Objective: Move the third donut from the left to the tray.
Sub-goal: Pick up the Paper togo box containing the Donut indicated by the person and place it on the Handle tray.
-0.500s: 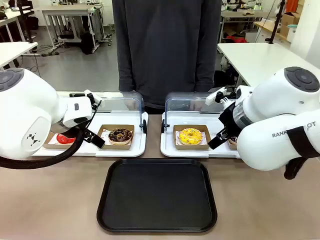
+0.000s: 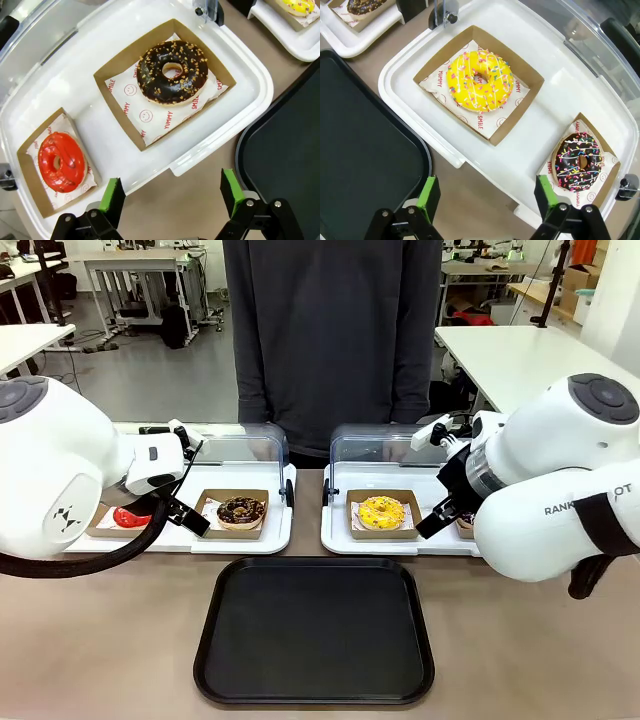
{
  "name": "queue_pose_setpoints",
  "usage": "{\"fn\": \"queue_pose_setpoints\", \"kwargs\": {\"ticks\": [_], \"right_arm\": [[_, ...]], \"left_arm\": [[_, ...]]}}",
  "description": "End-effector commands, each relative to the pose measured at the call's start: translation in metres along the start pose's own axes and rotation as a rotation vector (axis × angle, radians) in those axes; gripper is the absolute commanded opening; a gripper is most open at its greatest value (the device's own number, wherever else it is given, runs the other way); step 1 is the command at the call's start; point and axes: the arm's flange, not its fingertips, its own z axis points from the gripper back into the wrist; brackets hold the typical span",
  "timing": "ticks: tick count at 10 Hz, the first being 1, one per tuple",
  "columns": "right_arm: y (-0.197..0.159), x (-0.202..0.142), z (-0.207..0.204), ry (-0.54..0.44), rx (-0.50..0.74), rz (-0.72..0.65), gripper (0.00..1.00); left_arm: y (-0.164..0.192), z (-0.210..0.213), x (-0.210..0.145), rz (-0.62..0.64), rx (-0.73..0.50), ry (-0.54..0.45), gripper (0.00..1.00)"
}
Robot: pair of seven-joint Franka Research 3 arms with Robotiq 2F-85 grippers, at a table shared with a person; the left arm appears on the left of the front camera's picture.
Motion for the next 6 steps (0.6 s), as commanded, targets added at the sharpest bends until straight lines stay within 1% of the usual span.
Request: {"fn": "queue_pose_setpoints", "kwargs": {"ticks": [1,4,5,6], "right_arm": [[0.0,0.0,0.0,0.0,0.0,-0.002,1.0],[0.0,0.0,0.0,0.0,0.0,0.0,1.0],[-0.017,0.019,0.026,-0.012,0.054,0.009,1.0],[-0.035,0.031,0.052,-0.016,0.083,0.006,1.0]], "left_arm": [[0.0,0.0,0.0,-0.001,0.0,0.0,1.0],[0.0,0.0,0.0,-0.001,0.0,0.0,1.0],[0.0,0.0,0.0,0.0,0.0,0.0,1.0],[0.019,0.024,0.013,-0.003,-0.036,0.015,1.0]]}}
